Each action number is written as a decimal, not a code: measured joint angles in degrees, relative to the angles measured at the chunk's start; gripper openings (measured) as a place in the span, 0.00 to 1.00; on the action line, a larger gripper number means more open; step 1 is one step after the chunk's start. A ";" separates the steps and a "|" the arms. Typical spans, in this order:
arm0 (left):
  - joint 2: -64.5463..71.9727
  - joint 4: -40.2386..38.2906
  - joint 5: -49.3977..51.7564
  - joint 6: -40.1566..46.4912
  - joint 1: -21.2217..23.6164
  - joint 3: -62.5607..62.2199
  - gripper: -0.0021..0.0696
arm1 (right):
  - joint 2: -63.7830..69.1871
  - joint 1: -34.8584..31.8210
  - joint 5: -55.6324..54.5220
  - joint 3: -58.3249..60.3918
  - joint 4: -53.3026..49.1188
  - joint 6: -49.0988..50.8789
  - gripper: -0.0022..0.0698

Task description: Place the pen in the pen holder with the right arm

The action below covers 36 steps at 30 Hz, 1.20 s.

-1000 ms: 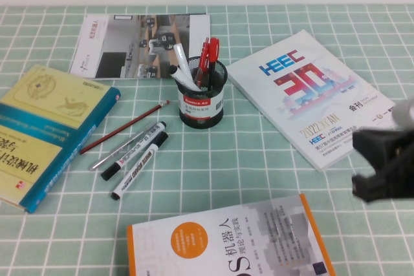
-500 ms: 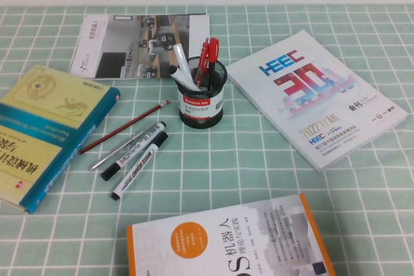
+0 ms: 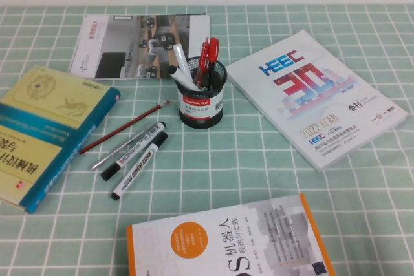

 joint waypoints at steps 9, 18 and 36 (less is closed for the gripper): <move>0.00 0.00 0.00 0.00 0.00 0.00 0.02 | -0.13 0.00 0.14 0.00 -0.60 0.11 0.00; 0.00 0.00 0.00 0.00 0.00 0.00 0.02 | -0.13 0.00 0.52 0.64 12.41 -13.92 0.00; 0.00 0.00 0.00 0.00 0.00 0.00 0.02 | -0.13 0.00 7.76 3.41 44.59 -55.35 0.00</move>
